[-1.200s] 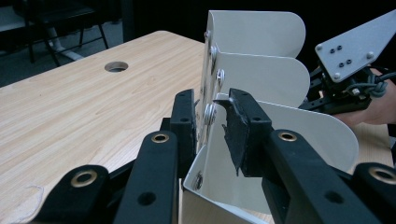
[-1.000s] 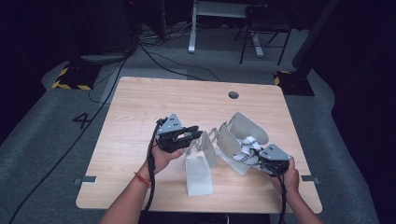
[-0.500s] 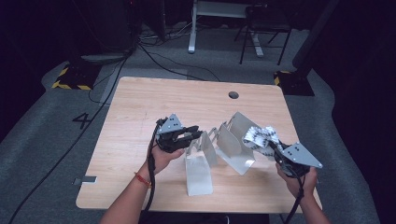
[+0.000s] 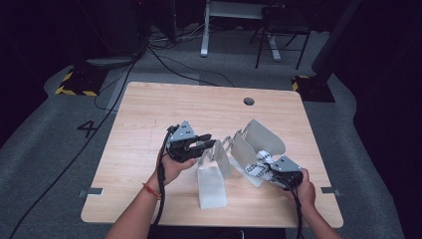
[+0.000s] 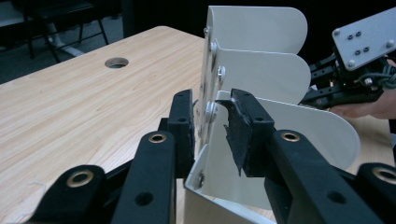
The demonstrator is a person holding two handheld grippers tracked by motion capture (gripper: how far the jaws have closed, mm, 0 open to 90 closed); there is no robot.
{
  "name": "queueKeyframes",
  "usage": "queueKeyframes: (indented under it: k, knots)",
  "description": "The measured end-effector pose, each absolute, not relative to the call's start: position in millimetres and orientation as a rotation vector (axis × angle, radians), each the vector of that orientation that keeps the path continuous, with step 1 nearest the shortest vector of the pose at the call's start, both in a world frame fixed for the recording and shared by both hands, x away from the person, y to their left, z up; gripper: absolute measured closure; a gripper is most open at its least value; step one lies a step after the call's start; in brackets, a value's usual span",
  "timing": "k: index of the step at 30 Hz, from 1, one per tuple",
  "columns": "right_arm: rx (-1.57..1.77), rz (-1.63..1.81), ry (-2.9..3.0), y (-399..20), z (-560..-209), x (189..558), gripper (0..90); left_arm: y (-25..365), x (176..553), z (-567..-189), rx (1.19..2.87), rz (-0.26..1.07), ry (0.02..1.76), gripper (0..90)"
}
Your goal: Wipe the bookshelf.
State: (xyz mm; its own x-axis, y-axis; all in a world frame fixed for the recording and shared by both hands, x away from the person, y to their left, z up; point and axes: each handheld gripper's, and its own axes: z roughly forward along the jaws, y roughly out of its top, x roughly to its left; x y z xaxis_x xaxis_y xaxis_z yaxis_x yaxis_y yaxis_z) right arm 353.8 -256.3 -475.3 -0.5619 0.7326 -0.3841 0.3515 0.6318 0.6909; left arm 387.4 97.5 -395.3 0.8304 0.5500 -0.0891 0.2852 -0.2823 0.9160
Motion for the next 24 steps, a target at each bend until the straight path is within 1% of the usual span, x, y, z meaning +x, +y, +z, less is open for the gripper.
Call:
queueKeyframes:
  k: [5, 10, 13, 19, 21, 24]
  knots:
    - [0.854, 0.755, 2.191, -257.0, -473.9, 353.8, 84.9, 100.8, 386.9, -391.5, 1.865, 0.296, 0.616, 68.7]
    - [0.851, 0.813, 2.175, -261.4, -462.4, 348.7, 84.9, 103.1, 380.7, -379.8, 1.868, 0.363, 0.594, 66.7]
    - [0.84, 0.883, 2.149, -263.6, -448.5, 341.6, 84.9, 107.4, 372.6, -366.6, 1.86, 0.422, 0.565, 65.1]
    - [0.798, 1.023, 2.073, -267.5, -415.5, 323.7, 84.9, 119.0, 357.2, -347.5, 1.863, 0.501, 0.554, 58.8]
    - [0.78, 1.067, 2.052, -268.3, -404.6, 317.2, 84.9, 122.4, 353.1, -346.5, 1.868, 0.499, 0.561, 56.7]
    - [0.756, 1.136, 2.02, -267.5, -389.1, 307.6, 84.9, 126.7, 345.6, -355.2, 1.883, 0.511, 0.589, 52.8]
